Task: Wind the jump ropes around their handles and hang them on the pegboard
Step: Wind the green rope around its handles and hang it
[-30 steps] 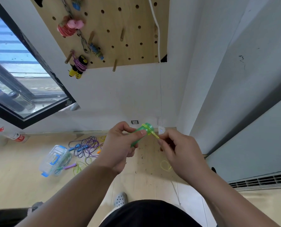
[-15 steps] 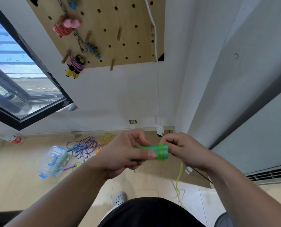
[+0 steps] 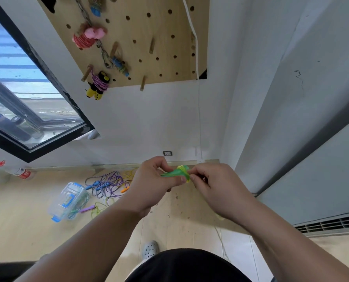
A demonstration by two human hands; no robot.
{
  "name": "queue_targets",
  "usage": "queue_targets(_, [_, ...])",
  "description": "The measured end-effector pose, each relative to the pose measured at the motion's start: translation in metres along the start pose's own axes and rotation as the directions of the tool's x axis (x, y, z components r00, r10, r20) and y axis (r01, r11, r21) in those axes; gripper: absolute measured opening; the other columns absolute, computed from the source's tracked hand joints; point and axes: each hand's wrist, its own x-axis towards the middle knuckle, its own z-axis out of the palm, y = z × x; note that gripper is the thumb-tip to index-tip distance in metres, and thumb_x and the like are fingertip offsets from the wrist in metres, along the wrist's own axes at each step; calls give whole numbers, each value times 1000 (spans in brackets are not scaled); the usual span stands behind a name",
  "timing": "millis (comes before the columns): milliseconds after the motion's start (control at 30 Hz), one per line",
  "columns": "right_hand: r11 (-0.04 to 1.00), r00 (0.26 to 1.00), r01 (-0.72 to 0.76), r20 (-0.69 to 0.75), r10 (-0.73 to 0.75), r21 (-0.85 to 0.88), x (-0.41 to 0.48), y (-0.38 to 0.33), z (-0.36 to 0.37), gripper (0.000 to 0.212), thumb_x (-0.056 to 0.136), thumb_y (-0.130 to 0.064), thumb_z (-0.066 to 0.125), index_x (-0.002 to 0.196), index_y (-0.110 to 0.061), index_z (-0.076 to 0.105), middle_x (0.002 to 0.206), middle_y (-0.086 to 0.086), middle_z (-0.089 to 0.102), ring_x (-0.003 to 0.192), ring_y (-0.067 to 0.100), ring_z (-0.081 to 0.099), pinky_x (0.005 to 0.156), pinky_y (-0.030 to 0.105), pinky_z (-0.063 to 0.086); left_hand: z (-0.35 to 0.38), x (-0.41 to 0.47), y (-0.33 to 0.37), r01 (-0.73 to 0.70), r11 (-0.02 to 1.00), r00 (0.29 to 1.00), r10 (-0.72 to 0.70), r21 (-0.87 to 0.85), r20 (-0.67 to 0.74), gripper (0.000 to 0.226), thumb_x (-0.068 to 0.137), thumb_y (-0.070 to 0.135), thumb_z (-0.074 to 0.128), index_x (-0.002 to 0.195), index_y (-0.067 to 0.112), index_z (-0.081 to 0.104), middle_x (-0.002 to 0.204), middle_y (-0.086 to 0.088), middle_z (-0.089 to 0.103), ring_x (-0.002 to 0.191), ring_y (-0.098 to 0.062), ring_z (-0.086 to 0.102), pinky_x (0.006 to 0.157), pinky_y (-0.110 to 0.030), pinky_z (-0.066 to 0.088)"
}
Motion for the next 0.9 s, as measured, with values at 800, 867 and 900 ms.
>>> queue_targets(800, [934,957,-231,237,168,272,3,48,-16,30,91,-29,73,64,-19,63,55,-11,44,55,8,37,54,24,32,-3,-21,6,142,977,855,-41,-158,517,35,67,-11,85,80,6,57,66,-17,58,40,-15,46,43,-25,25])
queue_targets(867, [968,962,-178,240,133,179,12,43,-22,31,88,-33,75,64,-19,62,53,-12,43,53,6,36,55,26,33,-2,-18,-1,3,997,891,-35,72,453,30,68,0,90,78,11,64,73,-12,66,48,-16,51,45,-25,34])
queue_targets(900, [979,964,-159,233,127,124,15,40,-23,32,88,-34,75,63,-21,61,51,-13,44,52,6,37,55,26,33,-2,-16,-5,-53,986,912,-15,155,409,30,66,7,93,75,15,66,76,-8,70,52,-14,53,48,-26,40])
